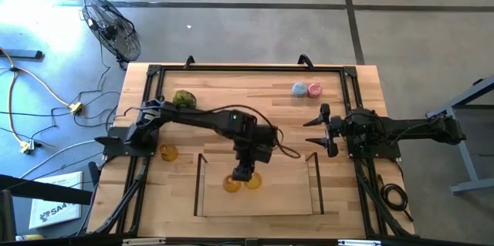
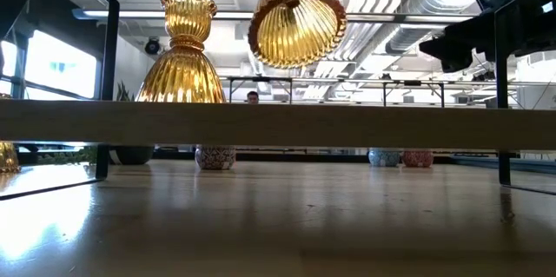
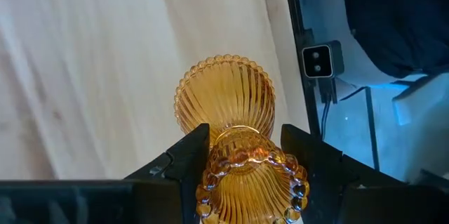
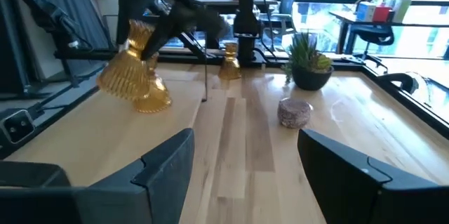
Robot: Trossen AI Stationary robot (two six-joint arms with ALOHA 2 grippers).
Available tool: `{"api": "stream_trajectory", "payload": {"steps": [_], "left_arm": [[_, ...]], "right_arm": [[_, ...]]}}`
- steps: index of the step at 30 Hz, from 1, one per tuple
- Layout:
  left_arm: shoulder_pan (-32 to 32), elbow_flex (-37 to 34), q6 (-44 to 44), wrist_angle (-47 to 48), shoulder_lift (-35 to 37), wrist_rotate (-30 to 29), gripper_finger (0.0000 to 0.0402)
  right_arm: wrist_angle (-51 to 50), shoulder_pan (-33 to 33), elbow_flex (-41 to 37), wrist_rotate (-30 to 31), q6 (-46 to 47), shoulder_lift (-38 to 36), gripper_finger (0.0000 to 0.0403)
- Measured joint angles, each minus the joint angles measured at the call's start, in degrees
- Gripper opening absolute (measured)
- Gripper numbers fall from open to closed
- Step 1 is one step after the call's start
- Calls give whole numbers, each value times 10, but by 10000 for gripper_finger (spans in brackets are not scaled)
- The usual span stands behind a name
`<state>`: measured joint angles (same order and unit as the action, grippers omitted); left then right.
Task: Pick & Place candle stick holders
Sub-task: Put the top gold glass candle holder on the shelf
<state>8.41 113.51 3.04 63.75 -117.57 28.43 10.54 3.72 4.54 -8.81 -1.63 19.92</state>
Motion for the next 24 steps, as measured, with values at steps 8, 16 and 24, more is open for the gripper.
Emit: {"api": "stream_trajectory", "payload": {"steps": [8,16,24], "left_arm": [[19,-79,40,-104,0,12,158],[26,-119,67,-147,1,-4,159],[27,-130,86,-157,3,-5,161]], "right_arm": [[5,0,0,-17,15,0,249],[8,-20,0,-21,18,0,249],[12,-77,0,19,16,0,249]]}}
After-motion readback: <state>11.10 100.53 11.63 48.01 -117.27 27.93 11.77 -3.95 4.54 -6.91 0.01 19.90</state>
